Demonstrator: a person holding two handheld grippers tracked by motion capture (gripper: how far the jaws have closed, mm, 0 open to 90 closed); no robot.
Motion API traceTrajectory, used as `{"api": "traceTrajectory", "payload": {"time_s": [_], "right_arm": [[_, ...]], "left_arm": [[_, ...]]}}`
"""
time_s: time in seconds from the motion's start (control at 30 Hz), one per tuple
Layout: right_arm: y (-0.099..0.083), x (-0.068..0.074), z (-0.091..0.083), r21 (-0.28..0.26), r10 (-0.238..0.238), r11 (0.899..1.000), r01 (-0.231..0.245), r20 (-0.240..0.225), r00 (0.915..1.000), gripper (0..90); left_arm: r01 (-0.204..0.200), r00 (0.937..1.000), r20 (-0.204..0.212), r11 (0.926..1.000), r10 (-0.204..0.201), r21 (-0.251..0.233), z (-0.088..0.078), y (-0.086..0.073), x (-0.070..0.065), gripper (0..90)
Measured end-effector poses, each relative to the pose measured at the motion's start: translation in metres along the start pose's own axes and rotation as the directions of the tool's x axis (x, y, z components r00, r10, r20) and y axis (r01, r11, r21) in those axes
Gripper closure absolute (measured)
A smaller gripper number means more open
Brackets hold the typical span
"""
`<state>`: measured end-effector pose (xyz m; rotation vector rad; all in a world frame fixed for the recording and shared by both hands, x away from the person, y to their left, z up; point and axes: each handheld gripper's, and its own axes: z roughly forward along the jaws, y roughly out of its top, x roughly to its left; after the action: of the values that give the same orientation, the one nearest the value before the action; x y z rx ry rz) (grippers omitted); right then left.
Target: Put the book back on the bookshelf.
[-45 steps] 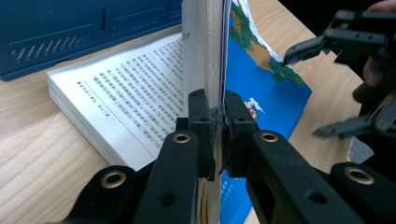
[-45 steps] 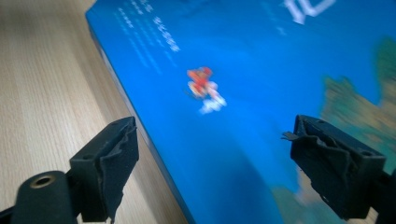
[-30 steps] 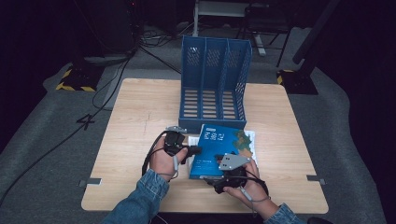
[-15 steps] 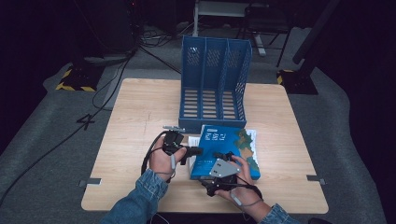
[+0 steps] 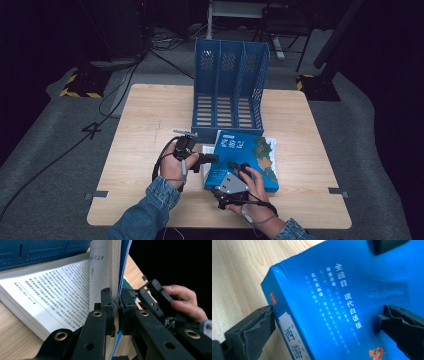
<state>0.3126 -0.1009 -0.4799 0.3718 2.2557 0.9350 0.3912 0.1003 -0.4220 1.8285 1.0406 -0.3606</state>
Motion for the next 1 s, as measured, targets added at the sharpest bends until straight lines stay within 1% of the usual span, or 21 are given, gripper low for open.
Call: {"api": "traceTrajectory", "payload": {"time_s": [0.07, 0.13, 0.27, 0.33, 0.37, 0.4, 0.43, 0.47, 0.5, 0.57, 0.6, 0.63, 0.67, 0.7, 0.73, 0.77, 0.8, 0.83, 0.87, 0.93, 1.0], "right_arm": [[0.001, 0.005, 0.001, 0.005, -0.046, 0.999, 0.046, 0.019, 0.9988, 0.0], [0.002, 0.01, 0.003, 0.011, -0.077, 0.997, 0.076, 0.05, 0.9958, 0.0], [-0.001, 0.015, 0.009, 0.027, -0.117, 0.993, 0.115, 0.069, 0.9907, 0.0], [-0.003, 0.014, 0.012, 0.022, -0.126, 0.992, 0.124, 0.075, 0.9893, 0.0], [-0.004, 0.012, 0.014, 0.022, -0.124, 0.992, 0.122, 0.074, 0.9896, 0.0], [-0.004, 0.011, 0.015, 0.025, -0.122, 0.992, 0.121, 0.062, 0.9905, 0.0], [-0.004, 0.011, 0.015, 0.025, -0.122, 0.992, 0.121, 0.062, 0.9905, 0.0], [-0.005, 0.011, 0.018, 0.033, -0.122, 0.992, 0.12, 0.05, 0.9913, 0.0], [-0.006, 0.012, 0.02, 0.041, -0.129, 0.991, 0.127, 0.042, 0.9908, 0.0], [-0.006, 0.013, 0.022, 0.045, -0.136, 0.99, 0.134, 0.041, 0.9899, 0.0], [-0.005, 0.012, 0.022, 0.046, -0.143, 0.989, 0.141, 0.033, 0.9892, 0.0], [-0.005, 0.011, 0.023, 0.043, -0.15, 0.988, 0.148, 0.027, 0.9884, 0.0], [-0.005, 0.01, 0.023, 0.045, -0.143, 0.989, 0.142, 0.018, 0.9896, 0.0], [-0.006, 0.008, 0.024, 0.041, -0.131, 0.991, 0.131, -0.003, 0.9914, 0.0], [-0.007, 0.007, 0.025, 0.033, -0.118, 0.992, 0.119, -0.017, 0.9928, 0.0], [-0.008, 0.005, 0.026, 0.022, -0.097, 0.995, 0.098, -0.03, 0.9948, 0.0], [-0.009, 0.004, 0.027, 0.019, -0.086, 0.996, 0.087, -0.032, 0.9958, 0.0], [-0.009, 0.004, 0.027, 0.019, -0.086, 0.996, 0.087, -0.032, 0.9958, 0.0], [-0.009, 0.003, 0.027, 0.016, -0.078, 0.997, 0.079, -0.038, 0.9962, 0.0], [-0.009, 0.003, 0.028, 0.012, -0.079, 0.997, 0.08, -0.044, 0.9959, 0.0], [-0.01, 0.003, 0.029, -0.006, -0.09, 0.996, 0.09, -0.035, 0.9953, 0.0]], "left_arm": [[0.007, 1.0, -0.002, 0.9999, -0.007, -0.008, 0.0, -0.001, -0.001, 84.3], [0.005, 1.0, -0.008, 1.0, -0.005, -0.003, 0.001, -0.001, 0.0, 84.4], [0.01, 0.9996, -0.025, 0.9999, -0.01, -0.001, 0.002, -0.002, 0.004, 84.3], [0.007, 0.9988, -0.048, 1.0, -0.007, 0.002, 0.003, -0.004, 0.006, 84.2], [0.017, 0.9984, -0.053, 0.9999, -0.016, 0.003, 0.004, -0.005, 0.007, 84.2], [0.01, 0.997, -0.077, 0.9999, -0.009, 0.013, 0.005, -0.006, 0.009, 84.1], [0.01, 0.997, -0.077, 0.9999, -0.009, 0.013, 0.005, -0.006, 0.009, 84.1], [0.006, 0.9953, -0.097, 0.9997, -0.003, 0.023, 0.006, -0.007, 0.01, 84.1], [0.012, 0.9946, -0.103, 0.9998, -0.011, 0.016, 0.007, -0.008, 0.011, 84.0], [0.026, 0.9953, -0.093, 0.9996, -0.027, -0.002, 0.006, -0.011, 0.013, 83.6], [0.018, 0.9945, -0.103, 0.9997, -0.02, -0.016, 0.006, -0.013, 0.013, 83.0], [0.004, 0.9916, -0.129, 0.9998, -0.006, -0.019, 0.006, -0.016, 0.011, 82.5], [-0.006, 0.987, -0.161, 0.9999, 0.008, 0.011, 0.005, -0.019, 0.009, 82.1], [-0.011, 0.9842, -0.176, 0.9991, 0.018, 0.04, 0.003, -0.02, 0.01, 81.3], [0.009, 0.9834, -0.182, 0.9973, 0.004, 0.072, 0.002, -0.023, 0.013, 80.5], [0.025, 0.9843, -0.176, 0.9964, -0.011, 0.08, 0.002, -0.025, 0.015, 80.3], [0.054, 0.9861, -0.162, 0.9944, -0.039, 0.09, 0.003, -0.028, 0.02, 79.7], [0.054, 0.9861, -0.162, 0.9944, -0.039, 0.09, 0.003, -0.028, 0.02, 79.3], [0.082, 0.9878, -0.139, 0.9926, -0.069, 0.09, 0.004, -0.031, 0.023, 79.3], [0.087, 0.9909, -0.11, 0.9927, -0.077, 0.084, 0.001, -0.031, 0.024, 82.1], [0.09, 0.9912, -0.104, 0.9927, -0.081, 0.08, 0.001, -0.03, 0.022, 84.2]]}}
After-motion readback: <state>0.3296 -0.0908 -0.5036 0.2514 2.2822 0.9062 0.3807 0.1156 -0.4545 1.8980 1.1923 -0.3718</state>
